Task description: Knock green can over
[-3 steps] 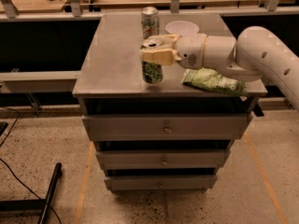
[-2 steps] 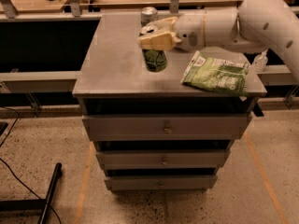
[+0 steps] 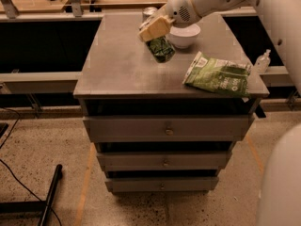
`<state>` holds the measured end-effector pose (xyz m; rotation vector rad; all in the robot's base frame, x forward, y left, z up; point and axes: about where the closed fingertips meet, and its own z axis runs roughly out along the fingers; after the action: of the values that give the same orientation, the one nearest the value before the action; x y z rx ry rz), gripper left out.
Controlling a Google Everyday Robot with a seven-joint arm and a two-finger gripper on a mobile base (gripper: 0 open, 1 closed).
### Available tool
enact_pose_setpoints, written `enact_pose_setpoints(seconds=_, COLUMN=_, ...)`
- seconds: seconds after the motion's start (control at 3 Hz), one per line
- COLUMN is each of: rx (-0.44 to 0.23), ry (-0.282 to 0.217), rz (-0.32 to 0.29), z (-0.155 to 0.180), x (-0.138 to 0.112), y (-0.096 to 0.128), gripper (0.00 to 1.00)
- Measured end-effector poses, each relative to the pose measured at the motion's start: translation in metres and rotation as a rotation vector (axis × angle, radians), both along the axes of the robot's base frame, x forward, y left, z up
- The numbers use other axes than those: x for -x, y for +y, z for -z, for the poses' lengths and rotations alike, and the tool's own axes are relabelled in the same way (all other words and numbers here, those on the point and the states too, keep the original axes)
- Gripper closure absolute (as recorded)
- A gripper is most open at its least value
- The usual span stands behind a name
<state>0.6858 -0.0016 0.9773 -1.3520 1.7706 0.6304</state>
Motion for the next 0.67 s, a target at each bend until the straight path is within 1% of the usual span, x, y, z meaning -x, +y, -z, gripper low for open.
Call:
enact_pose_setpoints(seconds=0.33, rx=0.016, ry=0.008, rz=-0.01, z=0.001, x=0.0, y=0.002, gripper=1.0)
enact_pose_setpoints(seconds=0.67, rx=0.1, ry=-0.022, rz=-0.052, z=0.005, x=0.003, y=0.016, gripper=1.0)
